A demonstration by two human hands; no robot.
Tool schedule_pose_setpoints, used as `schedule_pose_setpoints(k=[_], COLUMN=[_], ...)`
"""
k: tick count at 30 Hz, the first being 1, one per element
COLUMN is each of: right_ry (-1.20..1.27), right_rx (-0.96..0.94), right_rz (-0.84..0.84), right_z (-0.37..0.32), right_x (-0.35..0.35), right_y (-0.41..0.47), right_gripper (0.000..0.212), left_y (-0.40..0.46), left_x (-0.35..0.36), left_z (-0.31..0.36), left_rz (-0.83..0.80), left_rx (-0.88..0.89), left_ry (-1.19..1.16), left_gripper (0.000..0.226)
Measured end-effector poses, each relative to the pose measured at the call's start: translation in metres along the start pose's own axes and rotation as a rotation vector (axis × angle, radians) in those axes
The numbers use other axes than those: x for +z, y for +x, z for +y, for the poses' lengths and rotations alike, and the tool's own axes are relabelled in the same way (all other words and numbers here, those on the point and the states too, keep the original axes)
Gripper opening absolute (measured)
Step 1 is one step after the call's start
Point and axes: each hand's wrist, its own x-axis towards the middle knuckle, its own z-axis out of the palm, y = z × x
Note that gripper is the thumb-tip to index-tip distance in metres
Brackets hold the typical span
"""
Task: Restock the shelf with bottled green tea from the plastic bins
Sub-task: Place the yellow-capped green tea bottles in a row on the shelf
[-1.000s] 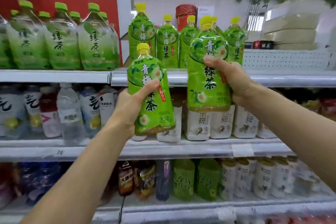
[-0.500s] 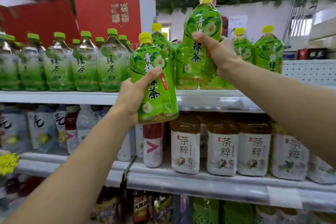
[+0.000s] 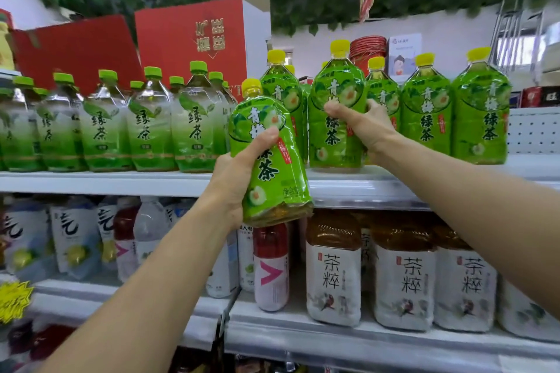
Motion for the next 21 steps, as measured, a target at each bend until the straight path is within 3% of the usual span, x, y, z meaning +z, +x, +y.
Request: schedule_pose_setpoints(k=[3, 7, 9, 12, 14, 16, 18, 21], right_ry=[-0.037, -0.13, -0.242, -0.32, -0.244, -0.254, -0.299, -0.195], right_rx=[0.019, 0.103, 0.036, -0.396, -0.514, -0.369, -0.274, -0.26], right_rz=[-0.025, -0.092, -0.006, 0.214, 0.068, -0.238, -0.439, -0.424], right_z=[-0.003, -0.009, -0.009, -0.014, -0.02, -0.028, -0.032, -0.035], right_x=[-0.001, -0.003, -0.002, -0.003, -0.007, -0.009, -0.008, -0.012], right_y=[0.001, -0.007, -0.016, -0.048, -0.075, -0.099, -0.115, -0.118], right_gripper=[0.122, 0.146, 0.125, 0.084, 0.078, 0.096, 0.102, 0.086], left_y=[0.0, -0.006, -0.009, -0.013, -0.014, -0.015, -0.016, -0.017], left_x=[-0.002, 0.0, 0.002, 0.006, 0.011, 0.02, 0.035, 0.058], left_z=[0.0, -0.001, 0.0, -0.001, 0.001, 0.005, 0.012, 0.021], left_rz=[-0.002, 0.018, 0.031, 0.051, 0.029, 0.009, 0.002, -0.06], left_rx=[0.0, 0.019, 0.031, 0.082, 0.123, 0.178, 0.237, 0.285], left_ry=[-0.001, -0.022, -0.051, -0.092, -0.105, -0.104, -0.094, -0.077], left_gripper=[0.053, 0.051, 0.05, 0.064, 0.074, 0.073, 0.075, 0.082])
